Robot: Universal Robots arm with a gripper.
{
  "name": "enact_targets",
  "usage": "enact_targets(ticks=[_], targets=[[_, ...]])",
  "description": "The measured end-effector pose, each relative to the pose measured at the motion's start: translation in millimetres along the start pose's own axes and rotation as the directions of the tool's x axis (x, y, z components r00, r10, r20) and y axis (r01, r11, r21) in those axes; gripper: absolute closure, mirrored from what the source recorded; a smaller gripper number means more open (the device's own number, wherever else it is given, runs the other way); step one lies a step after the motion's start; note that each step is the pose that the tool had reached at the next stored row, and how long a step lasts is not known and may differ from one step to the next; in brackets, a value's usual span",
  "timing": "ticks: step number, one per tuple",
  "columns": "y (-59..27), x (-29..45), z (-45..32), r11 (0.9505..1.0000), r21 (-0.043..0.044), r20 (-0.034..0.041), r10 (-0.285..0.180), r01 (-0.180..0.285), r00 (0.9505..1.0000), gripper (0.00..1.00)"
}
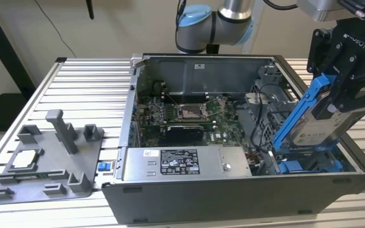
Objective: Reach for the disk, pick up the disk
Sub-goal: 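Pick up the disk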
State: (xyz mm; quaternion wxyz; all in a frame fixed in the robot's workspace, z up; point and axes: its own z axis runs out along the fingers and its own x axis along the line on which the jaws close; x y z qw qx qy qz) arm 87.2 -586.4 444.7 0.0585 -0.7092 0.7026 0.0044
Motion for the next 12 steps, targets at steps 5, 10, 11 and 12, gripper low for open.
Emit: enact_targets(ticks=[5, 10, 11, 12], targets=[[0.1, 2.8, 0.0, 1.0000, 0.0093, 0.0335, 0.002, -0.002, 0.9994, 1.00], [0.8, 4.1, 0.0, 0.9997, 0.0256, 0.0328, 0.001, -0.001, 0.9995, 1.00], [1.0, 4.7, -0.1, 0.9997, 0.0257, 0.0304, 0.000, -0.001, 0.9995, 1.00], [1.1, 5.1, -0.1, 0.9997, 0.0257, 0.0260, 0.000, -0.001, 0.9997, 1.00]])
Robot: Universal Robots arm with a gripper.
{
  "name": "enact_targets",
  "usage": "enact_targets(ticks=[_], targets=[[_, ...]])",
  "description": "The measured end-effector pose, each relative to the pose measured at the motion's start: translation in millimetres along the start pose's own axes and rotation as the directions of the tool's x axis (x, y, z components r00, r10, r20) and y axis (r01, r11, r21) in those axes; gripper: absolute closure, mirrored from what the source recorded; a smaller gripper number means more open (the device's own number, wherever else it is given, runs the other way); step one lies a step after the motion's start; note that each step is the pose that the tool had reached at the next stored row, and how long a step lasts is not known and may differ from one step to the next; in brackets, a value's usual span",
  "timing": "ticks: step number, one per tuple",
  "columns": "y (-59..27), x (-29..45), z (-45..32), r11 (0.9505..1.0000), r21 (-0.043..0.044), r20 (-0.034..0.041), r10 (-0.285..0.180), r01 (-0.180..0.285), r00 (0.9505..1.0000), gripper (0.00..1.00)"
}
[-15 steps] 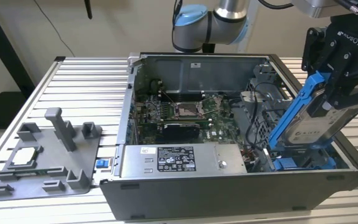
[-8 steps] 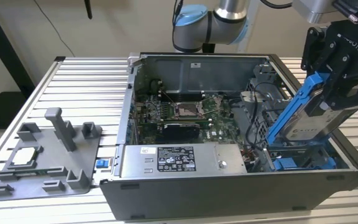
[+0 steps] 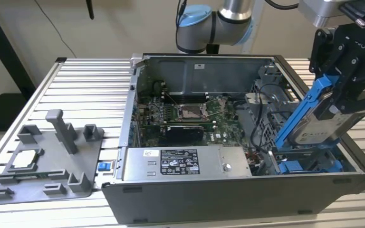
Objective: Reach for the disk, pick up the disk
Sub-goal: 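Pick up the disk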
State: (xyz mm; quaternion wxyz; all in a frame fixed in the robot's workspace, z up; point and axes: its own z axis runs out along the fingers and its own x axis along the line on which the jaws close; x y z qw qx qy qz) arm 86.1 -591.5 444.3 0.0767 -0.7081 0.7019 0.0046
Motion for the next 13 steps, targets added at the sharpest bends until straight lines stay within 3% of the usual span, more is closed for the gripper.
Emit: enact_targets(ticks=[3, 5, 13], targets=[[0.3, 0.6, 0.1, 1.0000, 0.0006, -0.0286, -0.003, 0.003, 0.9996, 1.00], [0.7, 0.7, 0.7, 1.0000, 0.0042, -0.0365, -0.004, 0.004, 0.9993, 1.00], [1.3, 0.7, 0.9, 1.0000, 0.0065, -0.0399, -0.005, 0.005, 0.9992, 1.00]])
